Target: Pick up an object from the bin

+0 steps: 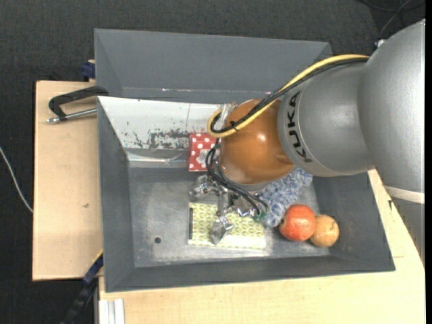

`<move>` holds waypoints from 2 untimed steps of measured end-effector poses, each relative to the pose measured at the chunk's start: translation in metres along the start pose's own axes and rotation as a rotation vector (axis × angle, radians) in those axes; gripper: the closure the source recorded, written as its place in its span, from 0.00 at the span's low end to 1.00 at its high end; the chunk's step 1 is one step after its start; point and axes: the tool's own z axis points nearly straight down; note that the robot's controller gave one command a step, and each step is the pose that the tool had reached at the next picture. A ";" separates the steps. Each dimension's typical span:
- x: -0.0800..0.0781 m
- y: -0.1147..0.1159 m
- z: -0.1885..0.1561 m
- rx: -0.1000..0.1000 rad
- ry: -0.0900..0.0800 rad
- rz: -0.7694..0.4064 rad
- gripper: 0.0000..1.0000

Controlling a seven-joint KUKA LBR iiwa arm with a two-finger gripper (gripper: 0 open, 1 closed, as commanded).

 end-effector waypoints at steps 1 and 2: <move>-0.012 0.003 -0.005 -0.001 -0.021 -0.046 1.00; -0.012 0.003 -0.005 -0.001 -0.021 -0.046 1.00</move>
Offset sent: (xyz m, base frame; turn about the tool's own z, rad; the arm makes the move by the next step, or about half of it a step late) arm 0.0000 0.0000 0.0000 0.0000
